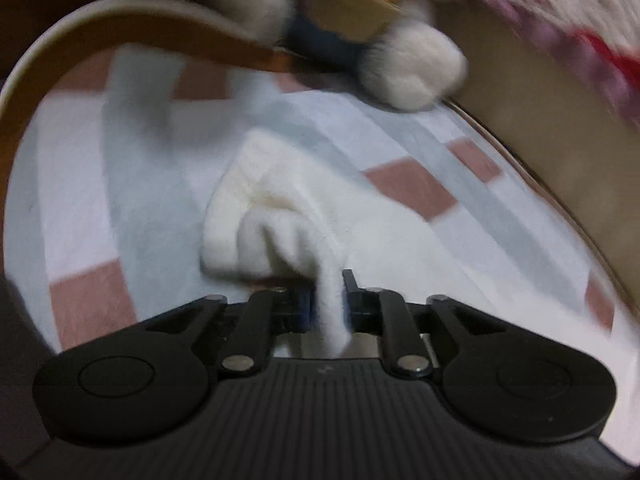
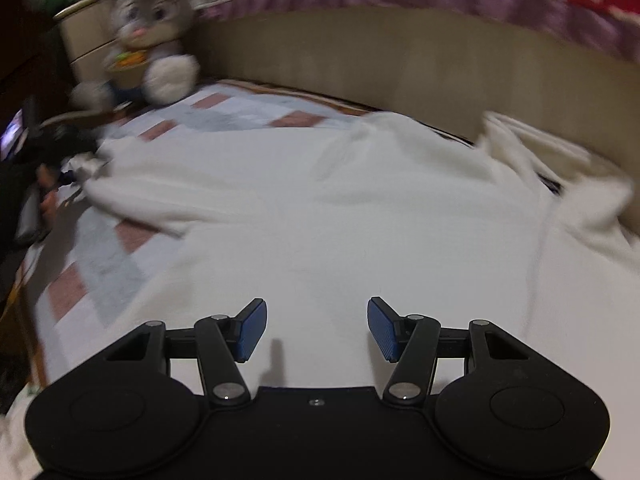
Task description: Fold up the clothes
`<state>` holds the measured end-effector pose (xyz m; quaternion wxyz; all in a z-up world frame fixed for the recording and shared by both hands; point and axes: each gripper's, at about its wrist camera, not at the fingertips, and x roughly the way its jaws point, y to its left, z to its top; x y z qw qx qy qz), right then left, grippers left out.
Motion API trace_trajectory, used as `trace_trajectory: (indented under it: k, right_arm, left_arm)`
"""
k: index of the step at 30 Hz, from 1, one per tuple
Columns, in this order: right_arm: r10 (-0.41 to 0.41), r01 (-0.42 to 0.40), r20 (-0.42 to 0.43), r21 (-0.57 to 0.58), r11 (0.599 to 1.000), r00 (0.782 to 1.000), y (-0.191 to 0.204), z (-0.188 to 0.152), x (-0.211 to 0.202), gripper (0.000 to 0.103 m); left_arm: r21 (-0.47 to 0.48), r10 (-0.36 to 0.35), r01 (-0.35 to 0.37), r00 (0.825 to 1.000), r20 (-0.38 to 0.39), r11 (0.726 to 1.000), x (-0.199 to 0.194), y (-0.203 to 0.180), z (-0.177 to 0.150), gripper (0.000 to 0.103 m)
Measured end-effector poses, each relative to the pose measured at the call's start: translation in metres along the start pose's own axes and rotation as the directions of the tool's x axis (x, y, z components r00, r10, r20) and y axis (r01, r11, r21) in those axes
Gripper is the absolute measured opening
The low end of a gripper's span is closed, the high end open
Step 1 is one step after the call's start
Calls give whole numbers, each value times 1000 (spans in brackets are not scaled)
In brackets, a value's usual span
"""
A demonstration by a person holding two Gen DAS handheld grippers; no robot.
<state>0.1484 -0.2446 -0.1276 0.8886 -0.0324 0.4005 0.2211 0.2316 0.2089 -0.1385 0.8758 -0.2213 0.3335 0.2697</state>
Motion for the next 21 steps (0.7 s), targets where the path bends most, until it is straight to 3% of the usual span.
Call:
trace_trajectory:
  k: [3, 5, 7, 9, 11, 12, 13, 14, 15, 16, 17, 18, 19, 21]
  right_arm:
    - [-22, 22, -4, 48, 999, 1000, -10, -8, -2, 61]
    - [13, -12, -13, 65, 998, 1000, -15, -13, -5, 54]
    - [37, -35, -15, 79, 996, 999, -21, -16, -10, 53]
    - [23, -22, -15, 82, 996, 1000, -25, -19, -15, 53]
    - [4, -3, -6, 120, 993, 1000, -35, -21, -24, 53]
    - [-6, 6, -1, 140, 990, 1000, -40, -23, -29, 53]
    - [-17, 16, 3, 161, 987, 1000, -45, -24, -33, 53]
    - [-27, 25, 8, 182, 983, 1000, -50, -25, -38, 53]
    - [-37, 34, 12, 202, 979, 999, -55, -26, -43, 53]
    - [-48, 43, 16, 223, 974, 999, -61, -27, -47, 53]
    - [-53, 44, 25, 269, 962, 998, -70, -31, -53, 53]
    - [-57, 42, 36, 320, 946, 998, -80, -35, -58, 53]
    - [-61, 39, 47, 371, 928, 997, -90, -38, -64, 53]
    - [-65, 31, 61, 447, 894, 996, -106, -46, -72, 53]
  left_arm:
    - [113, -114, 101, 986, 119, 988, -48, -30, 5, 12]
    - [212, -218, 176, 956, 195, 961, -87, -55, 2, 12]
    - [308, -350, 273, 909, 228, 911, -124, -81, -7, 12]
    - [395, -493, 386, 842, 217, 834, -160, -108, -22, 12]
    - [443, -628, 514, 763, 156, 734, -192, -134, -40, 12]
    - [439, -694, 596, 714, 93, 672, -203, -150, -50, 13]
    - [393, -763, 699, 646, 9, 597, -205, -165, -60, 16]
    - [319, -825, 798, 560, -76, 512, -203, -179, -71, 17]
    - [241, -865, 865, 480, -145, 439, -199, -192, -84, 18]
    - [173, -881, 907, 416, -224, 384, -193, -206, -100, 27]
    - [154, -866, 920, 391, -312, 360, -187, -222, -118, 47]
    - [163, -833, 923, 385, -398, 349, -182, -238, -137, 53]
    - [201, -788, 918, 396, -472, 342, -178, -251, -154, 54]
    - [280, -724, 896, 444, -527, 345, -174, -257, -178, 54]
